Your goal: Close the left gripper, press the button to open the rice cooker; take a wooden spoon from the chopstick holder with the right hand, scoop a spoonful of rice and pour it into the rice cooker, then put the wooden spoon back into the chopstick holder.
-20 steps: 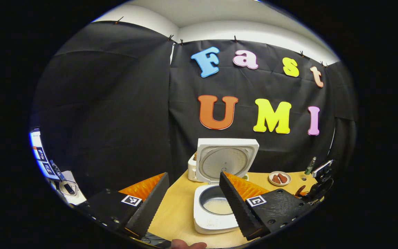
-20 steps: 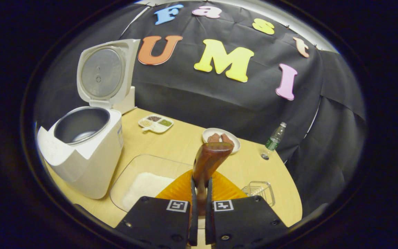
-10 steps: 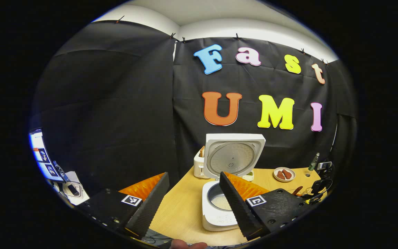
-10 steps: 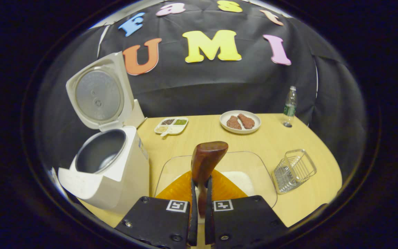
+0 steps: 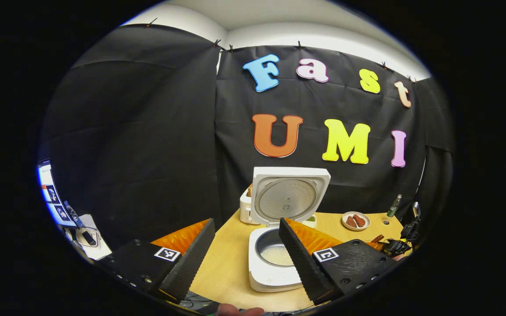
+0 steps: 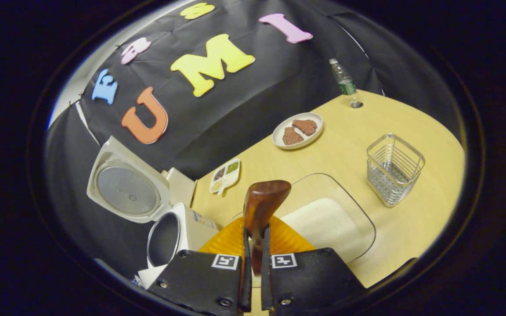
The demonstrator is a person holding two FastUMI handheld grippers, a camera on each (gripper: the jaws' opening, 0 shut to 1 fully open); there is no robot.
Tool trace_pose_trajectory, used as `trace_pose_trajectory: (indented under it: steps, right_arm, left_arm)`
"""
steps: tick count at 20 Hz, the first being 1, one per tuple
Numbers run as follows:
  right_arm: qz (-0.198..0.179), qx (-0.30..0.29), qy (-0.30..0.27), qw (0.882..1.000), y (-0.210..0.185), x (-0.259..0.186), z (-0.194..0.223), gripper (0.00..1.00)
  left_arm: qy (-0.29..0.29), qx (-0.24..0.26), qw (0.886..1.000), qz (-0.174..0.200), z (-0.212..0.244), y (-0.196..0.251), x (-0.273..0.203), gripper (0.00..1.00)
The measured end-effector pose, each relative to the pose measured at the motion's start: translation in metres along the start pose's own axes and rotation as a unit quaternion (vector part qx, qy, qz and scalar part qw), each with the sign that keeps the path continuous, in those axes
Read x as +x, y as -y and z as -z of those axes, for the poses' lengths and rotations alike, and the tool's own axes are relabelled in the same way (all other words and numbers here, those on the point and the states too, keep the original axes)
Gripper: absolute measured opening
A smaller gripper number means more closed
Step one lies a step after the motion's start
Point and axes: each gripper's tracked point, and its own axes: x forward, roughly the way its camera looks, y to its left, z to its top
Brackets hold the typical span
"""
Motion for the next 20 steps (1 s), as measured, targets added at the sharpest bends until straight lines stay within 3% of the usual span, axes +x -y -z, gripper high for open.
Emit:
trace_pose_trajectory:
  steps: [5,13,16,20]
  right_arm:
    - [-0.021,0.125,0.001,0.992,0.026,-0.009,-0.015,0.14]
    - [-0.039,0.199,0.040,0.978,0.039,-0.056,-0.071,0.13]
    - [-0.048,0.196,0.059,0.978,0.022,-0.071,-0.096,0.13]
    - [-0.085,0.193,0.057,0.976,-0.040,-0.074,-0.115,0.13]
  left_arm:
    - [0.005,0.008,1.000,0.003,-0.004,0.014,0.002,0.94]
    - [0.020,0.005,1.000,0.005,-0.011,0.036,0.006,0.94]
    - [0.032,0.003,0.999,0.002,-0.017,0.035,0.006,0.94]
    - [0.045,-0.002,0.999,-0.009,-0.023,0.022,0.003,0.94]
